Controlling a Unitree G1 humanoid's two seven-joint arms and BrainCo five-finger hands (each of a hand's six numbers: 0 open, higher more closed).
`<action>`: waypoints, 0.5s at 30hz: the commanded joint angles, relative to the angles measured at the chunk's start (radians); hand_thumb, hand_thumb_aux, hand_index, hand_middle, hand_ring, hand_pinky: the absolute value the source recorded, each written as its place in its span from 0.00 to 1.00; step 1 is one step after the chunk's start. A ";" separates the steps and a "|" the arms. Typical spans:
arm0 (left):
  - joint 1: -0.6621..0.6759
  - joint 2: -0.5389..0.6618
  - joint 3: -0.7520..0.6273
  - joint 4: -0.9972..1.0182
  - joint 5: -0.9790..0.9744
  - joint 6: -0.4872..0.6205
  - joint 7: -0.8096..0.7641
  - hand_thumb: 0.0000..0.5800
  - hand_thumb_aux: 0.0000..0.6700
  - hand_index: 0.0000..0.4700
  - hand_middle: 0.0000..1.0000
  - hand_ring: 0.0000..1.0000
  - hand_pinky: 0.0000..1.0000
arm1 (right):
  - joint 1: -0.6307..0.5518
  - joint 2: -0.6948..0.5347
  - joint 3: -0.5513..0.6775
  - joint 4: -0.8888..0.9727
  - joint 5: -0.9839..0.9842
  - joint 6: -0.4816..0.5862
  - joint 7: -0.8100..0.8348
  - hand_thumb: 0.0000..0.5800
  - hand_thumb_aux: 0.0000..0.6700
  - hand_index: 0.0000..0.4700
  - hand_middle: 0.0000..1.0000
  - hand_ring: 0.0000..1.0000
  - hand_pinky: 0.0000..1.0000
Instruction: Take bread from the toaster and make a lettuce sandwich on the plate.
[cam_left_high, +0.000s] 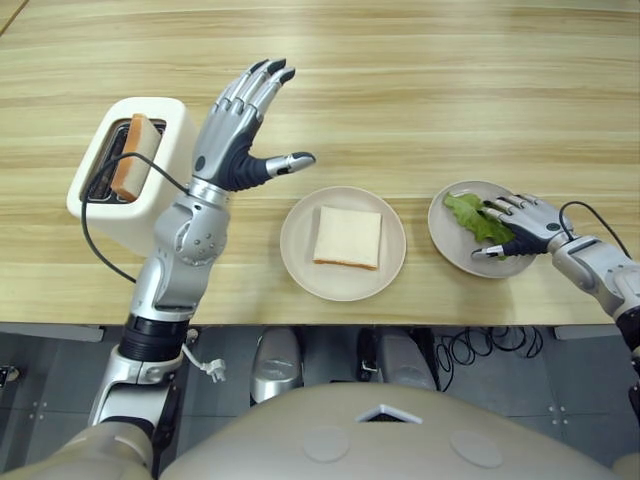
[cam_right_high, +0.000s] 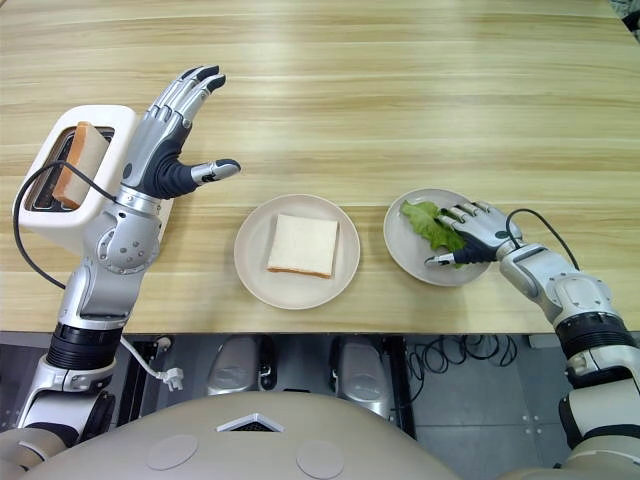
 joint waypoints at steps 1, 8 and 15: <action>0.016 -0.003 0.020 -0.061 -0.029 0.000 -0.028 0.00 0.00 0.00 0.00 0.00 0.00 | -0.008 -0.007 0.062 0.028 -0.045 0.029 0.010 0.41 0.23 0.23 0.00 0.00 0.00; 0.021 -0.002 0.041 -0.092 -0.041 0.003 -0.040 0.00 0.00 0.00 0.00 0.00 0.00 | -0.027 -0.004 0.106 0.006 -0.053 0.044 0.012 1.00 1.00 0.98 0.00 0.00 0.00; 0.029 -0.005 0.056 -0.105 -0.043 -0.001 -0.045 0.00 0.00 0.00 0.00 0.00 0.00 | -0.036 0.002 0.120 -0.008 -0.043 0.052 0.003 1.00 1.00 0.98 0.00 0.00 0.00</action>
